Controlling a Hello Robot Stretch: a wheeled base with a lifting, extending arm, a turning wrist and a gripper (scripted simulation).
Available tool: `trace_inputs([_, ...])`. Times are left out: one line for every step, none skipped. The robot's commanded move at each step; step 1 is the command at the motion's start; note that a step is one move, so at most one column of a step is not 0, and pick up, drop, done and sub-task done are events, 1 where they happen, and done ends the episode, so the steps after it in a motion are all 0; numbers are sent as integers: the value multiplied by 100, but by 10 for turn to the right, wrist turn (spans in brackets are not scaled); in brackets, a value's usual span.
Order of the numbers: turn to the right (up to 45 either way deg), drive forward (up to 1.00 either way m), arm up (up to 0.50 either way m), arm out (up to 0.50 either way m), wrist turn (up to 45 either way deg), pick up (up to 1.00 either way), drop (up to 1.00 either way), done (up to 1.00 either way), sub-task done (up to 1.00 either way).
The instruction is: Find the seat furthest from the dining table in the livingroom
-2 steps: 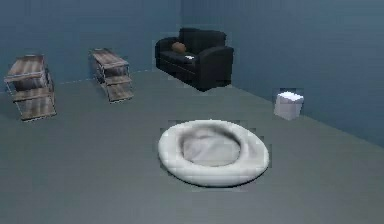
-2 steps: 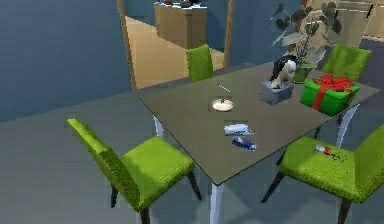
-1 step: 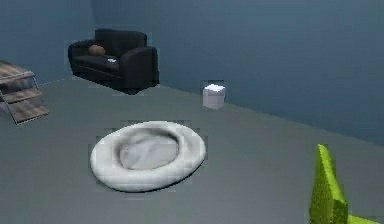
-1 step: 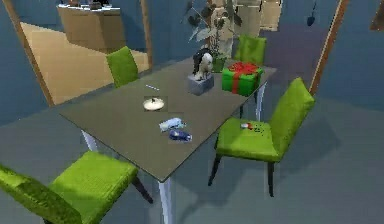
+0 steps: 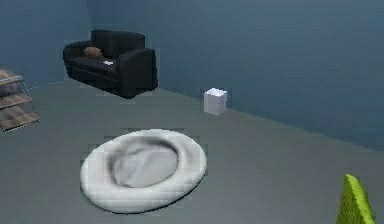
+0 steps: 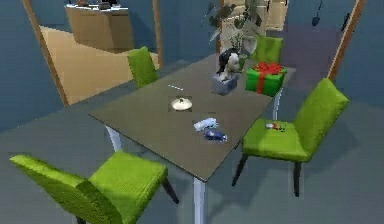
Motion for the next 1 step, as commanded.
trace_inputs([150, 0, 0, 0, 0, 0, 0, 0, 0])
